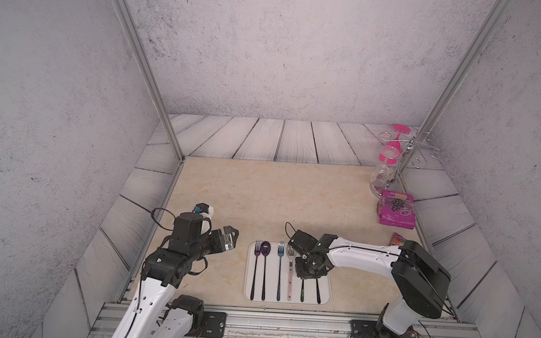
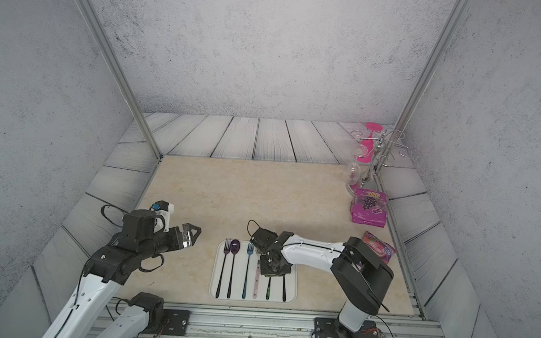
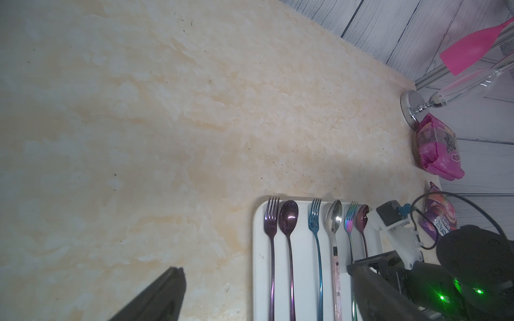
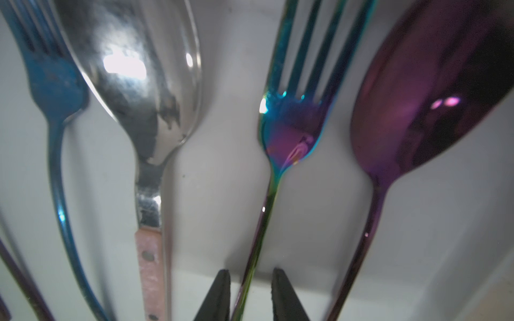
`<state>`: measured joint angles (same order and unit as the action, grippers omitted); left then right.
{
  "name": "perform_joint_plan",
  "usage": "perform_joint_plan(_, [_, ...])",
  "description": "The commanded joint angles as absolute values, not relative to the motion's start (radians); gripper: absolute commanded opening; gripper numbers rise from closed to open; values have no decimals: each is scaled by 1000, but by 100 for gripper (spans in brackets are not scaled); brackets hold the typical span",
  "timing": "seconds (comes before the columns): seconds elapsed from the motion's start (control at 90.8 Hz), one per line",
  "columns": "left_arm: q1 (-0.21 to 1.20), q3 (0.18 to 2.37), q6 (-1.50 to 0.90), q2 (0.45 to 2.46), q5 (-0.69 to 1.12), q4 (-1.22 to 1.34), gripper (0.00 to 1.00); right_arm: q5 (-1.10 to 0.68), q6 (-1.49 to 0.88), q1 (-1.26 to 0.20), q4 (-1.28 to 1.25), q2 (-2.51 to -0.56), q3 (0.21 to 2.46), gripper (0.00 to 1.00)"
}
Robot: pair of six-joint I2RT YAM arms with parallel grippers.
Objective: Set the spoon and fork side by side
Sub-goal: Adjust the fork on the tray.
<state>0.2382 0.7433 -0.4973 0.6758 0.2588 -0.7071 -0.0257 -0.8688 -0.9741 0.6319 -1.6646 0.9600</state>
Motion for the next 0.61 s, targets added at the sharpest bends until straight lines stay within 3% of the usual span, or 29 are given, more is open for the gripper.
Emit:
perform_joint_plan(0.0, [242,744,-490,676,268,-706,99,-25,-886,-977,637,-1674,949,25])
perform_joint_plan(0.418, [242,744,-490,674,266,-708,99,-3,-904,-977,655,-1651,924,14])
perform_joint_plan(0.594, [242,744,-490,675,267,-706,100,0,-912,-976,656,-1645,918,14])
